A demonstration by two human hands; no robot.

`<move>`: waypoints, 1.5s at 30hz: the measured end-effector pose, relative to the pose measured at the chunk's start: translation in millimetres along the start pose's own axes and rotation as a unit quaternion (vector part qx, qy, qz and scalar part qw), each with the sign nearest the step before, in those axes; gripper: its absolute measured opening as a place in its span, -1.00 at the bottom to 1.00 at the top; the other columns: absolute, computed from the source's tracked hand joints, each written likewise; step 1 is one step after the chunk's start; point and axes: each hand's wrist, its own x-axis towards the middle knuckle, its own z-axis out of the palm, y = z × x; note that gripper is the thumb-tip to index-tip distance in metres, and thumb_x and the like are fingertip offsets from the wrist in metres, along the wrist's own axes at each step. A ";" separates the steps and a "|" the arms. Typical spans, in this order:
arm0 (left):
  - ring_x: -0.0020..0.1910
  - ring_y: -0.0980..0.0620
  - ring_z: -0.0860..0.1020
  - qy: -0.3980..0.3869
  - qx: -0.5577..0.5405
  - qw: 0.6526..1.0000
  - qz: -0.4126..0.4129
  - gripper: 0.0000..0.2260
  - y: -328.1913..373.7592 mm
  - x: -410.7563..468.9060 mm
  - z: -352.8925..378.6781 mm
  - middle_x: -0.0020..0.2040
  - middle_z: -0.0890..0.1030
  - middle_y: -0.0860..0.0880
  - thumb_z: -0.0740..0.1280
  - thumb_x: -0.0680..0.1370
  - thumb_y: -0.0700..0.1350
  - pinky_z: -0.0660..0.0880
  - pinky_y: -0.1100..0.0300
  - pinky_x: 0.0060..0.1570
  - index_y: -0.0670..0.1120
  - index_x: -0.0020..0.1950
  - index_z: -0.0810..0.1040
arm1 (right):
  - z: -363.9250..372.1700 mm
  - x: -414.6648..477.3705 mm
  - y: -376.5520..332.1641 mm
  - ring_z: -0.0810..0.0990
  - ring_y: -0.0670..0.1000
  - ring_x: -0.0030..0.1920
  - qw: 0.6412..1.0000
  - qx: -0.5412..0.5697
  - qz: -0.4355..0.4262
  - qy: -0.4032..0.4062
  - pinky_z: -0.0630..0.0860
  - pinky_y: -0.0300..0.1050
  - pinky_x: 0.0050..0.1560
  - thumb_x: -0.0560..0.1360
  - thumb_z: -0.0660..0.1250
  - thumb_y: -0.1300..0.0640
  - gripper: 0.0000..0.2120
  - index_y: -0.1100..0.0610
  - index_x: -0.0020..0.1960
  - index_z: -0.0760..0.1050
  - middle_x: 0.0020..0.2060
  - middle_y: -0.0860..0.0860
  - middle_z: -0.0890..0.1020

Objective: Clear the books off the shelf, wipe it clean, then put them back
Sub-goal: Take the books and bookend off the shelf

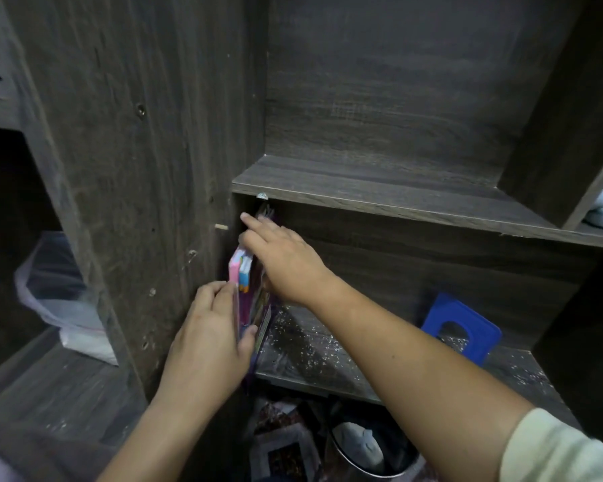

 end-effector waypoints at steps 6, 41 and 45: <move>0.30 -0.02 0.42 0.008 0.016 1.000 0.010 -0.37 -1.1 -0.7 5.5 0.35 0.34 0.01 0.43 0.46 -0.01 0.47 0.02 0.21 -0.11 0.48 0.30 | 1.6 -3.1 17.3 0.52 0.19 0.13 0.998 0.031 -0.039 0.026 0.45 0.14 0.16 0.39 0.34 0.36 -0.61 0.14 0.16 0.34 0.00 0.13 0.54; -0.02 -0.07 0.60 -0.143 0.199 0.931 0.272 -0.68 199.0 -14.1 53.5 0.03 0.63 0.01 0.33 0.49 -0.11 0.50 0.06 -0.06 0.09 0.23 0.49 | -165.3 -313.9 65.5 0.54 0.03 0.07 0.961 -0.101 0.255 -0.037 0.50 -0.06 -0.09 0.45 0.31 0.04 -0.71 -0.07 0.18 0.46 0.05 -0.08 0.54; -0.02 -0.09 0.59 -0.155 0.246 0.898 0.329 -0.74 253.9 -38.5 37.7 0.00 0.61 0.00 0.34 0.47 -0.07 0.39 0.12 -0.19 0.09 0.16 0.51 | -171.1 -332.8 53.2 0.56 0.08 -0.01 0.942 -0.155 0.290 -0.072 0.38 -0.09 -0.20 0.48 0.30 0.00 -0.73 -0.02 0.16 0.43 0.01 -0.03 0.56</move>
